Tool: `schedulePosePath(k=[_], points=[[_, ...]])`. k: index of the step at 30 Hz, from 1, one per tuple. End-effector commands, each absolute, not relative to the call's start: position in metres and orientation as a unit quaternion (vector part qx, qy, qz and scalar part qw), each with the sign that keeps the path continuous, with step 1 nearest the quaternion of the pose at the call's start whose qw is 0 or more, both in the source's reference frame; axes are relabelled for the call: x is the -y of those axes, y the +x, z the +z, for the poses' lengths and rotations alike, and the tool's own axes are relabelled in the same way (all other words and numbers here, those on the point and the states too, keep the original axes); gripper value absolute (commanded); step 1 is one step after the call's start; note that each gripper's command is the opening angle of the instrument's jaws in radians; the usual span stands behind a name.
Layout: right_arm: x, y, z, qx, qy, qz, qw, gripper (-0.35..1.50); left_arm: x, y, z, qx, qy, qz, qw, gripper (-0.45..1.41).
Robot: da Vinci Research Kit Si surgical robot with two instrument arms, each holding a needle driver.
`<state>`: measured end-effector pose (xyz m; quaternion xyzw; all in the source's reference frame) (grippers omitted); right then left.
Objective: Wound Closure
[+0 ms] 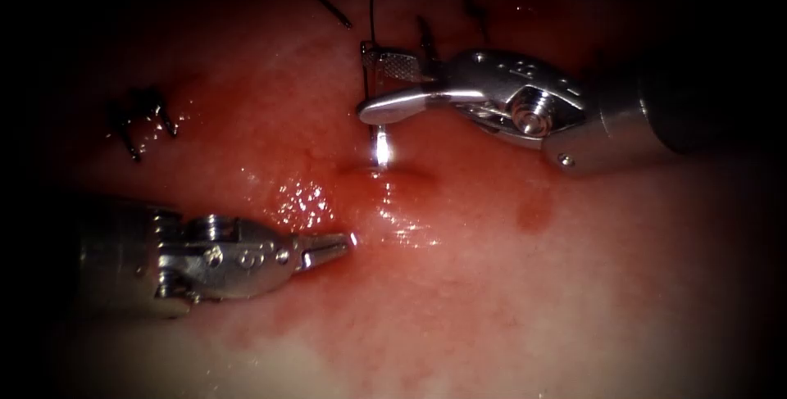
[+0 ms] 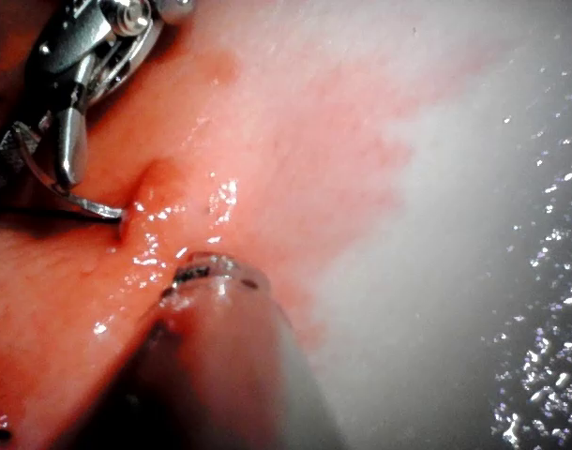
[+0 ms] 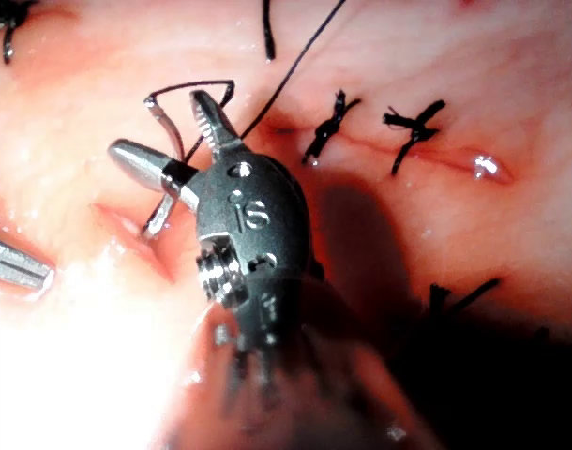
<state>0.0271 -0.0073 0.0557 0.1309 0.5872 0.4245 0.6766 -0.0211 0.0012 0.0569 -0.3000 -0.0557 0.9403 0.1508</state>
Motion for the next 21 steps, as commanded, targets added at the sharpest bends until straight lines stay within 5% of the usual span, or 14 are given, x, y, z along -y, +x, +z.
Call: schedulePosePath(k=[1, 13, 14, 16, 17, 21], points=[[0.0079, 0.0279, 0.0562, -0.584, 0.135, 0.422, 0.680, 1.11, -0.0002, -0.0218, 0.0573, 0.058, -0.300, 0.940, 0.151, -0.10], [0.0091, 0.0291, 0.0574, -0.572, 0.180, 0.430, 0.676, 0.95, -0.0002, -0.0217, 0.0573, 0.058, -0.300, 0.940, 0.151, -0.10], [0.0092, 0.0292, 0.0575, -0.571, 0.183, 0.432, 0.673, 0.73, -0.0002, -0.0217, 0.0573, 0.058, -0.300, 0.940, 0.151, -0.10], [0.0093, 0.0293, 0.0576, -0.566, 0.189, 0.441, 0.670, -0.11, -0.0002, -0.0217, 0.0573, 0.058, -0.300, 0.940, 0.151, -0.10], [0.0093, 0.0293, 0.0576, -0.547, 0.203, 0.475, 0.659, -0.35, -0.0002, -0.0217, 0.0573, 0.058, -0.300, 0.940, 0.151, -0.10], [0.0098, 0.0295, 0.0576, -0.483, 0.239, 0.551, 0.637, -0.35, -0.0002, -0.0217, 0.0573, 0.058, -0.300, 0.940, 0.150, -0.10]])
